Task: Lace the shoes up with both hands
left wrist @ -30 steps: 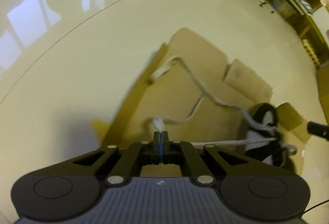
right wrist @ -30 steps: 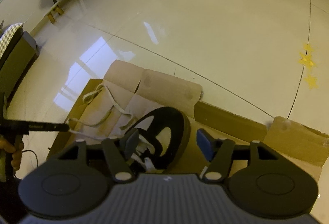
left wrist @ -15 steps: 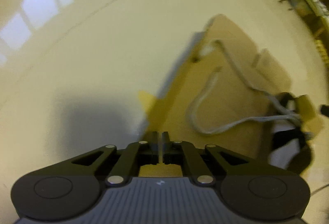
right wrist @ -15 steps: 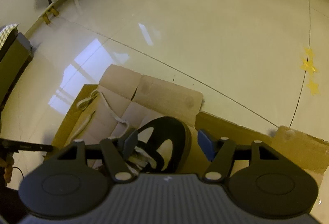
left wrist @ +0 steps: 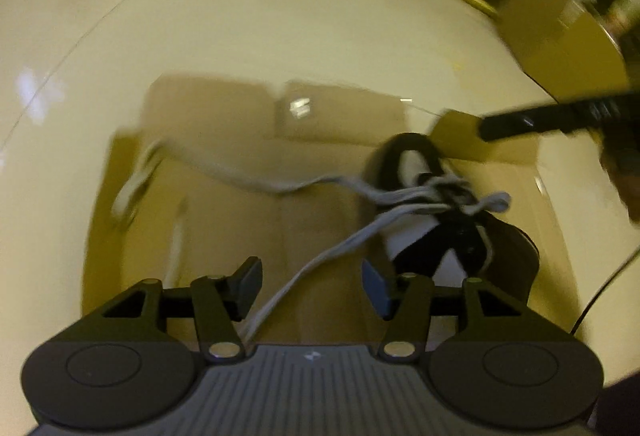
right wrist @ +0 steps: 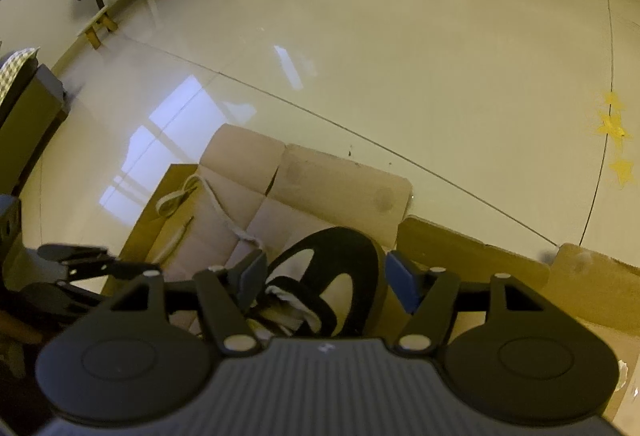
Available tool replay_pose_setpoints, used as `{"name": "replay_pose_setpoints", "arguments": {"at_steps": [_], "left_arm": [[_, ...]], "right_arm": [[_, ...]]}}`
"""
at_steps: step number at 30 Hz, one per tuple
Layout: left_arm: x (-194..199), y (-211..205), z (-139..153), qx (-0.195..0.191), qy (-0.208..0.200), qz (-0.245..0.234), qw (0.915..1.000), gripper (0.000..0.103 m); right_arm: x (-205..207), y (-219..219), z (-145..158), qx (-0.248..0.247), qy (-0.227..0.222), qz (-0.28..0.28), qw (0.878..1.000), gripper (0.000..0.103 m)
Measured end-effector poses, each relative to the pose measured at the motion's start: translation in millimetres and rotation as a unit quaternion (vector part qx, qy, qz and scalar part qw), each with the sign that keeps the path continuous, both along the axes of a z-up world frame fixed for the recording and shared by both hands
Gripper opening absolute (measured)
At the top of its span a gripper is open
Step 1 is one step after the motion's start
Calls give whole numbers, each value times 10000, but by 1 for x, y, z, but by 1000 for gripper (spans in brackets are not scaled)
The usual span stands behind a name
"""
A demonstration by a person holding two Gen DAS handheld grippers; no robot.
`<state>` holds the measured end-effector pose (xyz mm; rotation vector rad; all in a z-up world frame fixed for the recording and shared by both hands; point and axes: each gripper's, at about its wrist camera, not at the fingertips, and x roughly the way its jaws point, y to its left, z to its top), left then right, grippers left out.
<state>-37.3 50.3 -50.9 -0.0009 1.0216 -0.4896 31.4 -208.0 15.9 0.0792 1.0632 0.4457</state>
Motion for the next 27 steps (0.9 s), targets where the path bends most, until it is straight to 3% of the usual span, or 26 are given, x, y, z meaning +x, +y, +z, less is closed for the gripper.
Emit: {"name": "replay_pose_setpoints", "arguments": {"at_steps": [2, 7, 10, 11, 12, 18, 27], "left_arm": [[3, -20, 0, 226, -271, -504, 9981, 56], [16, -47, -12, 439, -557, -920, 9932, 45], [18, -51, -12, 409, -630, -986, 9923, 27], [19, -52, -13, 369, -651, -995, 9922, 10], [20, -52, -13, 335, -642, -972, 9926, 3], [18, -45, -11, 149, -373, -546, 9977, 0], [0, -19, -42, 120, 596, 21, 9982, 0]], "right_arm": [[-1, -1, -1, 2, 12, -2, 10000, 69], [-4, -5, -3, -15, 57, -14, 10000, 69], [-7, -9, -2, -5, 60, -16, 10000, 69], [-8, -11, -2, -6, 59, -26, 10000, 69], [-8, -12, -1, -7, 63, -29, 10000, 69], [-14, -21, -1, -21, 84, -68, 9999, 69], [-14, -29, 1, -40, 40, -226, 9997, 69]]}}
